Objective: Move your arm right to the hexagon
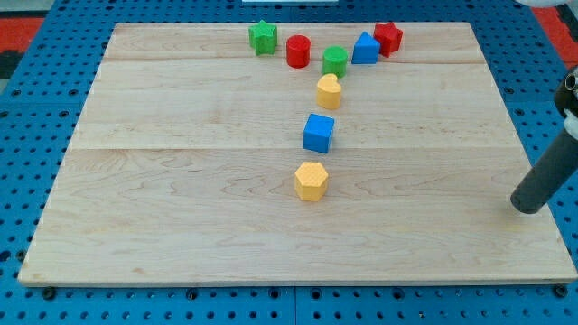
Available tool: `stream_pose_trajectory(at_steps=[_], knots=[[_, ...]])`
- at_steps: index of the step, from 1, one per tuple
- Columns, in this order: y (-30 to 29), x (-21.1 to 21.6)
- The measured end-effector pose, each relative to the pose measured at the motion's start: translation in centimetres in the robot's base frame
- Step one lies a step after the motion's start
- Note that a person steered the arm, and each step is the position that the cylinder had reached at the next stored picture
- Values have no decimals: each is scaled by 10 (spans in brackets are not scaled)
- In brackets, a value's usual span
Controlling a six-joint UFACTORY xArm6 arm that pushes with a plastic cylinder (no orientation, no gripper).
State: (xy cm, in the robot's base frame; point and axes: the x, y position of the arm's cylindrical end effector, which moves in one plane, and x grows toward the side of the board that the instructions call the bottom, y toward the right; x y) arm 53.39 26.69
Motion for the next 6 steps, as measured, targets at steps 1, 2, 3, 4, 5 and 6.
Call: stream_pose_trajectory(at_steps=[1, 2, 3, 4, 5, 6], knots=[[0, 0], [-1, -6], [-21, -47], [-43, -61], [-124, -58], [-133, -8]])
